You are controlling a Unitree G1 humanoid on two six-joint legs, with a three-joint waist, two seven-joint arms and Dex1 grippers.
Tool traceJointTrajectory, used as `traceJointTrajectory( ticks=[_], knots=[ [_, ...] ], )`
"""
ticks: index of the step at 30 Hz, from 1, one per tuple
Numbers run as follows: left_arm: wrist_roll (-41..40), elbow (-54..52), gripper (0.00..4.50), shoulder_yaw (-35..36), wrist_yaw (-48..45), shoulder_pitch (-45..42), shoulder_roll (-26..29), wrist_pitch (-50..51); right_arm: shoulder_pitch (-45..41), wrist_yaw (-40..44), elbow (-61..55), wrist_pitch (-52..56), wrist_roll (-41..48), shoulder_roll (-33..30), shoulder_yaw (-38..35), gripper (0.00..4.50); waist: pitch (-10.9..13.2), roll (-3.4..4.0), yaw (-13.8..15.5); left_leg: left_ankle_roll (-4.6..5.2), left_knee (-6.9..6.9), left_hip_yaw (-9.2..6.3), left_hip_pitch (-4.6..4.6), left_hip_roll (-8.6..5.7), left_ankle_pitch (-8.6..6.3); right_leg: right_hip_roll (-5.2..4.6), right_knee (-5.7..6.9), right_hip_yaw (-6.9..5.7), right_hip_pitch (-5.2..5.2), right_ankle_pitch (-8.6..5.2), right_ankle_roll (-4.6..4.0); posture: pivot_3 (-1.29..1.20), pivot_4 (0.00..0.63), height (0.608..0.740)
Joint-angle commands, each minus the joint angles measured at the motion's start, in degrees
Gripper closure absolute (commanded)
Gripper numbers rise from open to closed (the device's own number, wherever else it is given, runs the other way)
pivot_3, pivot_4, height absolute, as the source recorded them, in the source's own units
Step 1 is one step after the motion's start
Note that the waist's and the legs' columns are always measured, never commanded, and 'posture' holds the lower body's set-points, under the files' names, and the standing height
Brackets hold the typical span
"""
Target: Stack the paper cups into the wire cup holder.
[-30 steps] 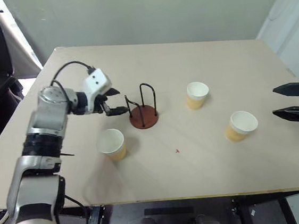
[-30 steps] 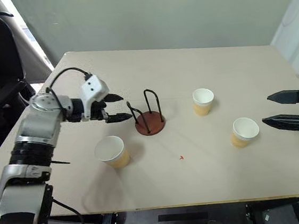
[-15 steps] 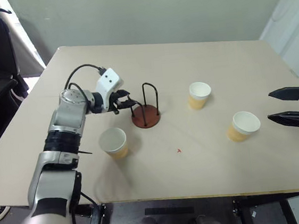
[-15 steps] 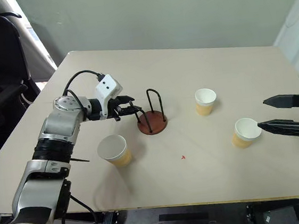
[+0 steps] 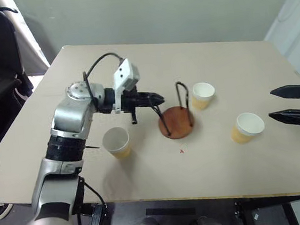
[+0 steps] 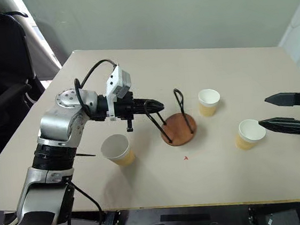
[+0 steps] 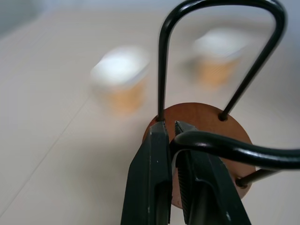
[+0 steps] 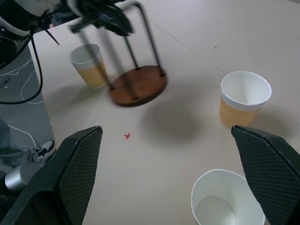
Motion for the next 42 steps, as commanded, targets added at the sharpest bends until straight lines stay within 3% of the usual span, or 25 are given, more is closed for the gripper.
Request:
traceJointTrajectory(
  ticks=[1,5,11,17,24,28,37,42],
  knots=[
    [-2.5,-7.8,4.48,-3.3,-5.4,2.7,2.1,0.1,-1.0,0.1,-0.4,-0.9,0.6,-0.9,-1.2,0.0,0.0,0.05,0.0,0.0,-0.02,0.05,0.05,0.02,0.0,0.0,0.01,0.03,0.02,0.0,0.0,0.0,0.15,0.74],
    [3.5,-9.1,4.48,-9.5,-8.9,6.9,4.0,-9.8,-0.7,-0.1,-1.0,-0.6,0.8,-0.7,-1.7,0.0,0.0,0.07,-0.1,0.02,-0.08,0.16,0.29,0.11,-0.01,0.0,0.04,0.12,0.1,-0.01,0.01,0.0,0.15,0.74],
    [11.2,-2.2,4.48,-12.4,-1.5,8.3,-1.3,-20.0,0.9,-0.5,-2.2,0.1,1.0,-0.5,-3.7,0.0,0.0,0.06,-0.1,0.09,0.1,0.1,0.3,0.06,-0.05,-0.09,0.0,0.12,0.15,-0.01,0.01,0.0,0.15,0.74],
    [14.1,-0.4,4.48,-12.8,3.2,8.5,-4.6,-19.0,1.7,-1.0,-2.7,0.4,1.1,-0.5,-4.5,0.0,0.0,0.08,-0.1,0.12,0.03,0.22,0.25,0.08,-0.07,-0.07,0.08,0.11,0.17,-0.01,0.01,0.0,0.15,0.74],
    [16.9,-3.4,4.48,-15.0,3.5,10.8,-2.1,-16.3,1.7,-1.4,-2.9,0.3,1.1,-0.2,-4.0,0.0,-0.1,0.1,-0.1,0.14,-0.05,0.22,0.55,0.05,-0.08,-0.05,0.0,0.11,0.47,-0.01,0.01,0.0,0.15,0.74],
    [16.7,-4.0,3.39,-14.5,3.9,10.4,-1.8,-13.8,1.5,-1.3,-3.0,0.1,1.4,0.0,-3.0,0.0,-0.1,0.1,-0.3,0.22,-0.08,0.22,0.72,0.04,-0.12,-0.06,-0.2,0.12,0.81,-0.05,-0.01,0.0,0.15,0.74],
    [18.3,-2.7,0.07,-13.5,6.5,9.8,-2.4,-18.0,1.6,-0.7,-3.8,0.5,2.3,0.1,-2.1,0.0,-0.1,0.1,-0.3,0.22,-0.01,0.19,0.65,0.03,-0.12,-0.07,-0.1,0.1,0.69,-0.05,0.0,0.0,0.15,0.74],
    [15.6,-2.5,0.01,-10.2,5.4,7.9,-0.7,-18.5,0.7,-0.4,-3.8,0.4,3.0,-0.4,-1.1,0.0,0.0,0.09,-0.3,0.22,-0.05,0.2,0.66,0.05,-0.13,-0.04,-0.1,0.1,0.68,-0.05,0.0,0.0,0.15,0.74]
  ],
)
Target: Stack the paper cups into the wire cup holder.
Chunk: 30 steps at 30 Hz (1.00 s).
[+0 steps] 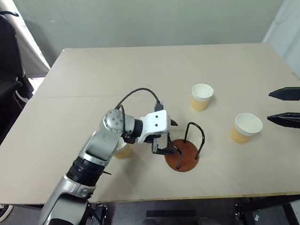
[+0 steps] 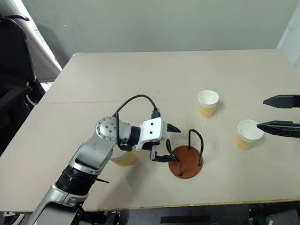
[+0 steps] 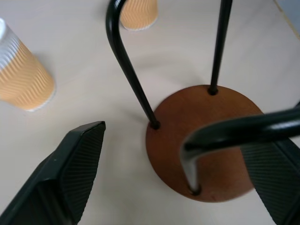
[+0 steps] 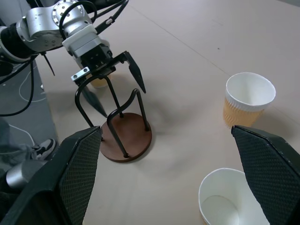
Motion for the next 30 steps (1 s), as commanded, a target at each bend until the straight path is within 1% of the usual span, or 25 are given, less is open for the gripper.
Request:
traceJointTrajectory(
  ticks=[1,4,6,10,13,15,17,18,20,24,28,29,30],
  knots=[
    [-2.4,-1.5,0.01,4.4,-1.4,-2.9,2.0,-0.3,-0.9,0.8,-1.2,-0.3,1.5,-0.8,-0.2,0.0,0.0,-0.01,0.0,0.0,0.0,0.0,0.0,0.0,0.0,0.02,0.0,0.0,0.0,0.0,0.0,0.0,0.15,0.74],
    [-3.5,-2.7,0.01,6.1,-5.4,-3.4,6.7,-1.7,-0.6,1.2,-1.2,-0.6,0.6,-1.6,0.8,0.0,0.0,0.0,-0.1,0.0,-0.03,0.01,0.0,-0.01,0.0,0.03,-0.03,0.0,-0.02,0.0,0.0,0.0,0.15,0.74],
    [-4.8,-3.9,0.01,7.3,-9.0,-3.4,10.7,-1.5,0.7,1.1,-1.5,-1.6,-2.5,-3.3,3.2,0.0,0.0,0.01,-0.1,0.0,-0.06,0.0,0.01,0.0,0.0,0.02,-0.05,0.01,-0.03,0.0,0.0,0.0,0.15,0.74],
    [-7.8,-3.4,0.01,12.2,-12.2,-5.9,17.3,0.6,1.0,-1.8,-1.1,-6.5,-11.0,-5.2,11.7,0.0,0.0,-0.01,-0.3,-0.02,-0.08,-0.07,-0.02,0.04,-0.01,0.0,-0.1,0.0,-0.08,-0.01,0.0,0.0,0.15,0.74],
    [-13.3,-2.3,0.01,17.6,-15.6,-9.8,23.0,6.8,-1.0,-2.1,-2.0,-9.2,-14.5,-5.7,18.2,0.0,0.0,-0.05,-0.3,-0.01,-0.08,-0.22,-0.14,0.06,-0.02,-0.06,-0.08,0.0,-0.25,-0.01,0.0,0.0,0.15,0.74],
    [-18.1,-3.1,0.01,20.9,-18.2,-10.9,26.2,11.8,-3.5,-2.4,-2.3,-10.0,-16.1,-5.4,22.1,0.0,0.0,-0.04,-0.6,0.02,-0.15,-0.27,-0.17,0.07,-0.03,-0.1,-0.05,0.03,-0.33,-0.01,0.01,0.0,0.15,0.74],
    [-26.3,-7.0,0.01,24.3,-21.3,-8.9,30.8,18.7,-5.9,-2.5,-1.8,-11.6,-19.8,-5.7,27.1,0.0,0.0,-0.01,-1.0,0.05,-0.29,-0.23,-0.17,0.08,-0.05,-0.11,-0.12,0.05,-0.37,-0.01,0.01,0.0,0.15,0.74],
    [-28.9,-9.2,0.01,25.6,-22.0,-6.9,33.5,20.6,-7.2,-2.7,-1.0,-12.5,-21.9,-5.7,29.5,0.0,0.0,-0.01,-1.3,0.06,-0.35,-0.29,-0.18,0.1,-0.07,-0.11,-0.21,0.06,-0.39,-0.01,0.01,0.0,0.15,0.74],
    [-31.3,-12.6,0.01,28.2,-22.3,-3.0,37.0,23.3,-9.7,-2.9,0.7,-14.0,-25.3,-5.0,33.3,0.0,0.0,-0.01,-1.4,0.07,-0.44,-0.36,-0.18,0.13,-0.08,-0.11,-0.35,0.08,-0.41,-0.01,0.01,0.0,0.15,0.74],
    [-35.8,-18.1,0.01,34.0,-19.1,3.7,40.2,27.2,-12.8,-2.0,3.2,-15.8,-29.0,-2.7,38.9,0.0,0.0,-0.04,-1.2,0.07,-0.49,-0.47,-0.2,0.15,-0.08,-0.13,-0.46,0.09,-0.46,0.01,0.03,0.0,0.15,0.74],
    [-38.6,-21.7,0.01,37.2,-14.7,6.9,40.2,29.4,-16.1,-1.7,5.4,-16.9,-32.6,0.0,42.9,0.0,0.0,-0.05,-1.2,0.06,-0.39,-0.46,-0.16,0.16,-0.09,-0.13,-0.5,0.09,-0.47,0.0,0.02,0.0,0.15,0.74],
    [-39.4,-22.1,0.01,37.9,-13.8,7.2,40.1,30.0,-16.9,-2.1,6.4,-18.0,-35.0,0.0,44.3,0.0,0.0,-0.04,-1.2,0.06,-0.36,-0.45,-0.16,0.15,-0.09,-0.13,-0.47,0.1,-0.47,0.0,0.02,0.0,0.15,0.74],
    [-39.9,-22.6,0.0,38.4,-13.2,7.6,40.3,30.3,-17.3,-2.3,7.1,-19.0,-36.7,-0.1,45.1,0.18,0.0,-0.04,-1.2,0.06,-0.34,-0.44,-0.14,0.15,-0.09,-0.13,-0.43,0.1,-0.47,0.0,0.01,0.0,0.15,0.74]
  ],
)
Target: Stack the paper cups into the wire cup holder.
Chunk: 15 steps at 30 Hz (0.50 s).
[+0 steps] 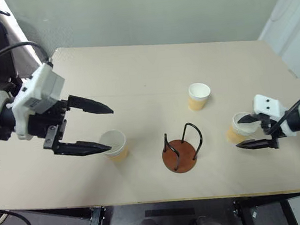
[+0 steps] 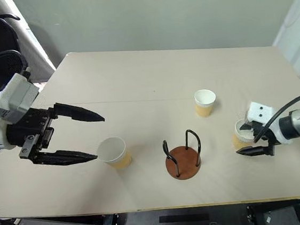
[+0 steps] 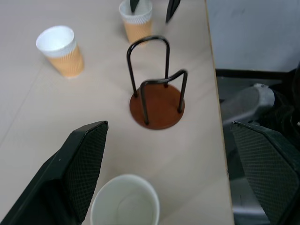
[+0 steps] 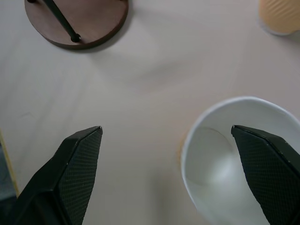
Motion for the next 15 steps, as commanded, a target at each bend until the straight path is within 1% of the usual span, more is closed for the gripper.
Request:
traceJointTrajectory(
  ticks=[1,2,3,4,9,12,13,15],
  knots=[
    [-2.4,-2.3,0.0,3.7,2.7,0.8,1.1,1.6,-2.2,-0.5,2.1,-3.1,-5.2,-0.5,1.2,0.39,0.0,0.0,0.0,-0.01,0.01,-0.01,0.01,0.0,-0.01,-0.01,0.03,0.0,0.0,0.0,-0.01,0.0,0.15,0.74],
    [-2.9,-2.5,0.0,4.3,3.3,1.2,1.3,2.0,-2.3,-0.3,2.3,-3.5,-5.8,-0.4,1.3,0.58,0.0,0.0,0.0,-0.02,0.01,0.01,0.02,0.01,-0.02,-0.01,0.09,0.01,0.0,0.0,-0.01,0.0,0.15,0.74],
    [-3.0,-2.6,0.0,4.8,3.5,1.9,1.7,2.2,-2.3,0.0,2.2,-3.8,-6.0,-0.3,1.2,0.93,0.0,0.0,-0.1,-0.03,0.01,0.02,0.02,0.01,-0.02,-0.01,0.26,0.01,0.0,0.0,-0.01,0.0,0.15,0.74],
    [-3.1,-2.8,0.0,5.2,3.8,2.5,2.1,2.3,-2.2,0.1,2.0,-4.1,-6.2,-0.1,1.0,1.34,0.0,0.0,-0.1,-0.05,0.01,0.03,0.02,0.02,-0.04,-0.01,0.42,0.01,-0.01,-0.01,-0.03,0.0,0.15,0.74],
    [-3.6,-2.7,0.0,5.6,5.1,3.6,2.6,1.7,-3.2,1.2,0.6,-3.7,-5.8,-0.2,-0.2,3.15,0.0,0.0,-0.2,-0.09,-0.02,0.08,0.04,0.03,-0.06,0.0,0.44,0.02,-0.04,-0.05,-0.1,0.0,0.15,0.74],
    [-3.6,-2.3,0.0,4.8,5.8,3.3,2.4,1.1,-3.7,3.9,-2.1,-2.4,-2.8,-2.0,-3.0,4.28,0.0,0.01,-0.1,-0.1,-0.03,0.09,0.03,0.03,-0.07,0.0,0.45,0.03,-0.05,-0.07,-0.12,0.0,0.15,0.74],
    [-3.5,-2.1,0.0,4.6,5.9,3.3,2.4,0.9,-3.8,4.9,-3.1,-1.7,-1.6,-2.9,-4.2,4.45,0.0,0.01,-0.1,-0.1,-0.02,0.09,0.01,0.03,-0.07,0.0,0.44,0.03,-0.07,-0.07,-0.13,0.0,0.15,0.74],
    [-3.5,-2.0,0.0,4.5,5.9,3.3,2.5,0.7,-5.5,6.6,-4.9,0.0,1.2,-4.5,-7.5,4.45,0.0,0.02,-0.1,-0.1,-0.03,0.1,-0.02,0.02,-0.07,0.0,0.44,0.03,-0.08,-0.09,-0.15,0.0,0.15,0.74]
  ],
)
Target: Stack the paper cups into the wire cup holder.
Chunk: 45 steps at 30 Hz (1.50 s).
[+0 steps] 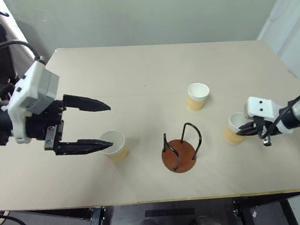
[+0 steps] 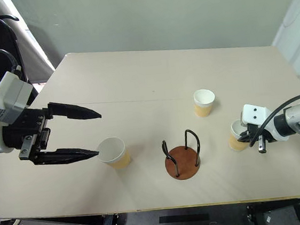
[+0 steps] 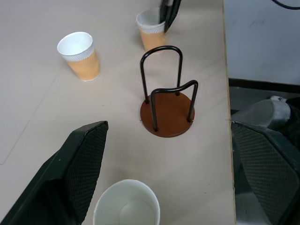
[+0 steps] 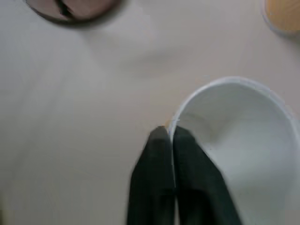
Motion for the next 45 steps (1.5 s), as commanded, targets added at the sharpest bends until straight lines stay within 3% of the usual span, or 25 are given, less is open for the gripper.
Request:
traceJointTrajectory(
  ticks=[1,6,11,18,30,34,41,44,45],
  knots=[
    [-0.4,-0.3,0.0,1.1,0.2,-0.3,0.9,-1.0,-5.2,3.2,-4.0,3.0,5.6,-4.1,-8.7,4.45,0.0,0.01,0.0,0.0,0.0,0.01,-0.03,0.0,0.0,0.0,-0.01,0.01,-0.02,-0.01,-0.01,0.0,0.15,0.74],
    [0.4,0.4,0.0,0.5,-0.2,-0.2,1.6,-1.9,-17.8,6.2,-7.9,8.8,15.8,-4.3,-12.5,4.45,0.0,0.02,-0.3,-0.07,-0.12,0.08,0.01,0.02,0.02,0.05,-0.02,0.1,-0.15,-0.09,-0.16,0.0,0.15,0.74],
    [1.1,0.9,0.0,-1.3,-0.3,-0.4,1.1,-3.1,-31.9,4.6,-13.0,13.5,25.1,6.4,-7.3,4.45,0.0,0.0,-0.9,-0.18,-0.31,0.11,0.13,0.11,0.07,0.19,-0.01,0.11,-0.23,-0.23,-0.4,0.0,0.15,0.74],
    [0.9,0.8,0.0,-2.5,0.1,-0.7,0.8,-3.8,-29.6,3.9,-18.5,12.9,21.5,11.5,2.5,4.45,0.0,-0.03,-0.7,-0.3,-0.33,-0.09,0.05,0.23,0.14,0.3,0.01,0.05,-0.31,-0.27,-0.46,0.0,0.15,0.74],
    [0.8,0.1,0.0,-1.3,0.9,0.8,1.7,-3.6,-28.4,4.2,-17.6,9.7,15.6,12.8,7.1,4.45,0.0,-0.03,-1.0,-0.31,-0.48,-0.02,0.06,0.28,0.15,0.27,0.1,0.05,-0.36,-0.26,-0.46,0.0,0.15,0.74],
    [0.8,0.1,0.0,-1.1,0.9,1.2,1.8,-3.7,-28.5,4.7,-17.4,9.6,14.9,13.2,7.5,3.6,0.0,-0.04,-1.0,-0.31,-0.5,-0.02,0.06,0.28,0.15,0.27,0.1,0.05,-0.36,-0.26,-0.46,0.0,0.15,0.74],
    [1.0,0.2,0.0,-1.3,1.2,1.3,1.8,-3.9,-28.7,4.8,-15.2,8.6,12.7,13.2,7.5,1.11,0.0,-0.03,-1.0,-0.32,-0.55,-0.02,0.06,0.28,0.15,0.27,0.1,0.05,-0.36,-0.26,-0.47,0.0,0.15,0.74],
    [1.2,0.3,0.0,-1.6,1.3,1.2,1.7,-4.1,-30.1,1.9,-7.2,4.0,5.9,14.2,8.7,0.07,0.0,-0.04,-1.0,-0.32,-0.56,-0.02,0.06,0.29,0.15,0.27,0.11,0.05,-0.36,-0.26,-0.46,0.0,0.15,0.74],
    [1.2,0.4,0.0,-1.7,1.3,1.2,1.6,-4.2,-30.8,0.4,-3.4,1.8,2.6,14.8,9.6,0.02,0.0,-0.04,-1.0,-0.32,-0.56,-0.02,0.07,0.29,0.15,0.26,0.11,0.05,-0.36,-0.26,-0.47,0.0,0.15,0.74]
  ],
)
